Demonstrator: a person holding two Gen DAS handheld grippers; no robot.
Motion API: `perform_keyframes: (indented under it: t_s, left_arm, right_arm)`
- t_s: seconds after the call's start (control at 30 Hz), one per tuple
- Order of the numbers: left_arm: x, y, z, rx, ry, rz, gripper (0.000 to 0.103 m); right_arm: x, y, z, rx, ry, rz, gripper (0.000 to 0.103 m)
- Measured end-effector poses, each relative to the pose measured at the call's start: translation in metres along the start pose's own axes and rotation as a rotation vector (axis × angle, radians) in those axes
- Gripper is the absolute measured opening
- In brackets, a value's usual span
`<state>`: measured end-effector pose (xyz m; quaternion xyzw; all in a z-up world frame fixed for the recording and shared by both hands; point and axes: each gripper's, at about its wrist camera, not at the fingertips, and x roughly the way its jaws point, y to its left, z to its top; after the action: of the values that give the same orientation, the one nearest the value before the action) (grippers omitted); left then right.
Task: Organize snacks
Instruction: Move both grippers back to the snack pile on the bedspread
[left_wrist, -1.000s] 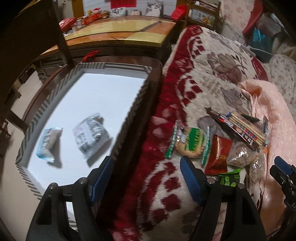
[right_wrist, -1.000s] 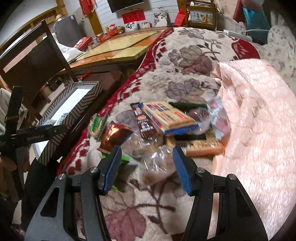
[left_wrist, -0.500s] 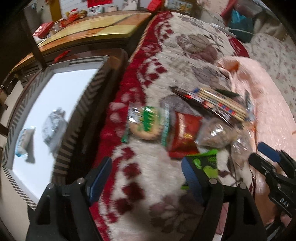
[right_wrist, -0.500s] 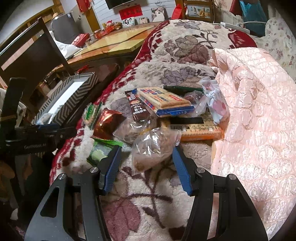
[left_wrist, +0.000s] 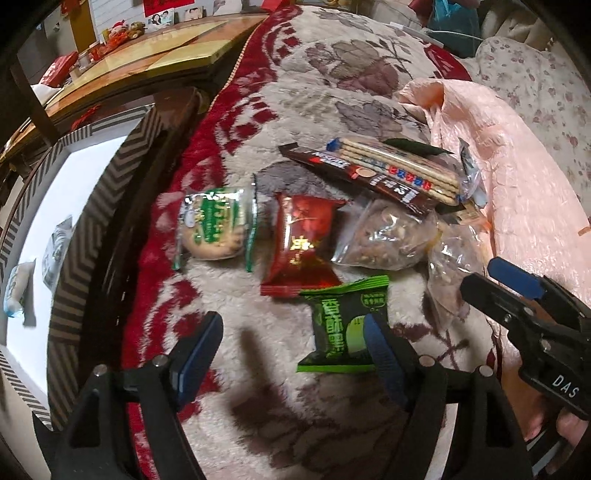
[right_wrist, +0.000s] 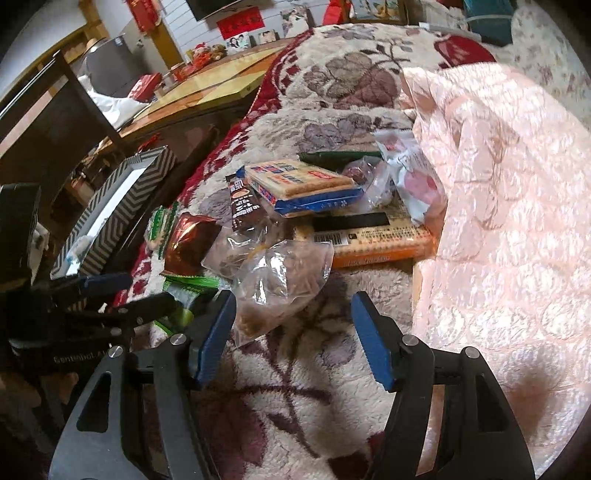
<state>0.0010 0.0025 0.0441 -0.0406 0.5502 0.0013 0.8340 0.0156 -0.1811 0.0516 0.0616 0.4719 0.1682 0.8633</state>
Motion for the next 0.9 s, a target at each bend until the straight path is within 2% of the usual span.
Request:
perform_keyframes:
  t_s: [0.27, 0.43, 0.77, 0.8, 0.87, 0.9]
  left_arm:
    - [0.003, -0.008, -0.001, 0.012, 0.0, -0.029, 0.083]
    - [0.01, -0.009, 0.0, 0.004, 0.017, -0.068, 0.083]
    - [0.022, -0.011, 0.004, 0.019, 0.033, -0.075, 0.084]
    - [0.023, -0.01, 0.003, 0.018, 0.036, -0.084, 0.084]
    - [0.023, -0.008, 0.002, 0.023, 0.04, -0.096, 0.084]
    - [0.023, -0.006, 0.002, 0.029, 0.039, -0.102, 0.084]
  right_arm:
    - [0.007, 0.006, 0.011, -0.02, -0.005, 0.01, 0.065]
    - [0.022, 0.009, 0.017, -0.063, 0.032, -0.005, 0.068]
    - [0.037, 0.02, 0.024, -0.12, 0.067, 0.023, 0.068]
    - [0.037, 0.02, 0.023, -0.125, 0.065, 0.024, 0.065]
    - [0.037, 0.02, 0.021, -0.135, 0.066, 0.035, 0.051]
    - [0.037, 0.02, 0.02, -0.135, 0.071, 0.042, 0.049]
